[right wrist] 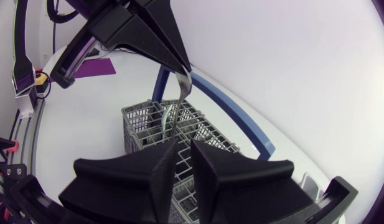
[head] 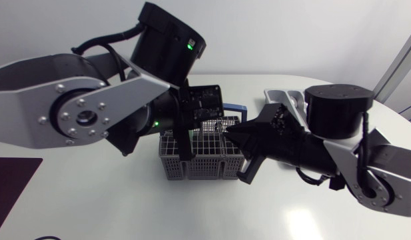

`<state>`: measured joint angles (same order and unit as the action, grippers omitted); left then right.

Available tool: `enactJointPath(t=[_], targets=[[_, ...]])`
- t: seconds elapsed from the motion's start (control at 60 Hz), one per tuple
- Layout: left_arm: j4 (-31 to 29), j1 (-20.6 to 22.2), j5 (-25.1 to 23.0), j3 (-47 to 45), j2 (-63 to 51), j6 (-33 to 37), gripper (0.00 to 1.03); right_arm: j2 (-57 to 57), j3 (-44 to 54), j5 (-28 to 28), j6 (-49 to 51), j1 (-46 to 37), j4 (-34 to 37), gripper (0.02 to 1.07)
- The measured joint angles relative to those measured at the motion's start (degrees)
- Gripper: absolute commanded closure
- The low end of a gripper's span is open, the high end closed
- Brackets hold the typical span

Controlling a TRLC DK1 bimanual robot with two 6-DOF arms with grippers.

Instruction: Unload the cutlery basket into the drawer organizer.

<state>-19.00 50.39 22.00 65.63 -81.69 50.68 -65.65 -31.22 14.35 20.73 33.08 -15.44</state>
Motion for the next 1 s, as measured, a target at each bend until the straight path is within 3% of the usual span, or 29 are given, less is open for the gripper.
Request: enactJointPath(t=[0.333, 0.683, 1.0], targets=[[-0.5, 0.8, -0.6, 3.3, 1.1, -13.5, 1.0, 8.3, 3.9, -9.0, -0.9, 2.5, -0.6, 0.7], [-5.6, -0.9, -5.5, 9.7, -1.2, -27.0, 1.0, 7.9, 3.9, -20.1, -0.6, 9.1, -5.3, 0.69], [-10.0, -1.8, -8.6, 12.9, -2.4, -35.8, 1.0, 4.8, 3.4, -25.0, 0.5, 11.1, -7.5, 0.69]])
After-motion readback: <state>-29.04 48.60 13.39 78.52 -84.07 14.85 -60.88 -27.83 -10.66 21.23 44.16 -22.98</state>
